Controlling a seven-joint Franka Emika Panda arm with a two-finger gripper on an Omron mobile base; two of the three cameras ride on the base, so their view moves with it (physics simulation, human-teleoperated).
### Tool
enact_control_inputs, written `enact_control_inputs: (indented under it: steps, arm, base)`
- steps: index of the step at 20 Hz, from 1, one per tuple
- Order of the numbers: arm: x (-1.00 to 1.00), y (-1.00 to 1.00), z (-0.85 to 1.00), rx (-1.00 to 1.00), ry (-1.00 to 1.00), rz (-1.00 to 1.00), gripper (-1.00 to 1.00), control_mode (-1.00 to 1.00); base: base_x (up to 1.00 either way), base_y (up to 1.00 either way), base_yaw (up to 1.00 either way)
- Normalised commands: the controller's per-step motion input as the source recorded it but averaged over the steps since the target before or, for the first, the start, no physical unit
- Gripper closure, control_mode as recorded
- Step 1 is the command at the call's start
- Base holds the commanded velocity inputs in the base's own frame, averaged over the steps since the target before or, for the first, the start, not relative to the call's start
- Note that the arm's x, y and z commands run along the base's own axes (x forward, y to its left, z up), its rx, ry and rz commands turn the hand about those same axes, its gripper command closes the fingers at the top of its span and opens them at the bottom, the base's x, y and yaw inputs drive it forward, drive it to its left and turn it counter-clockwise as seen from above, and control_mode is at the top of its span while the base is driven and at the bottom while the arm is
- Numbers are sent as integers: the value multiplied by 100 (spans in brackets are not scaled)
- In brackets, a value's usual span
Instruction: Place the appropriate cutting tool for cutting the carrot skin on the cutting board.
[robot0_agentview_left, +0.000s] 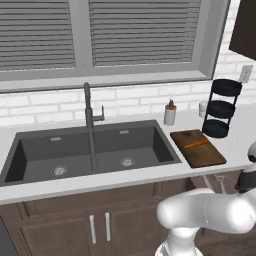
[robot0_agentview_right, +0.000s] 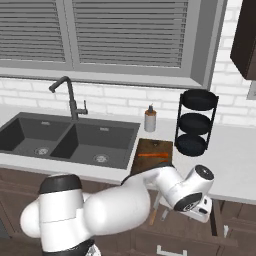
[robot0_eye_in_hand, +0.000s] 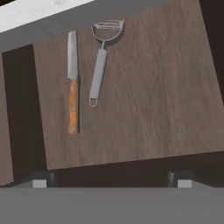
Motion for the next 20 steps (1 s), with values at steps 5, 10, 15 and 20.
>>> enact_control_inputs:
  steps: [5, 10, 15, 20]
  arm:
    - [-7, -1, -42, 0, 0, 0, -100, -100]
    - [-4, 0, -40, 0, 1, 0, -100, -100]
    - [-5, 0, -35, 0, 5, 0, -100, -100]
    - [-34, 0, -17, 0, 15, 0, -100, -100]
  base:
    - [0, 0, 0]
    - [0, 0, 0]
    - [0, 0, 0]
    - [0, 0, 0]
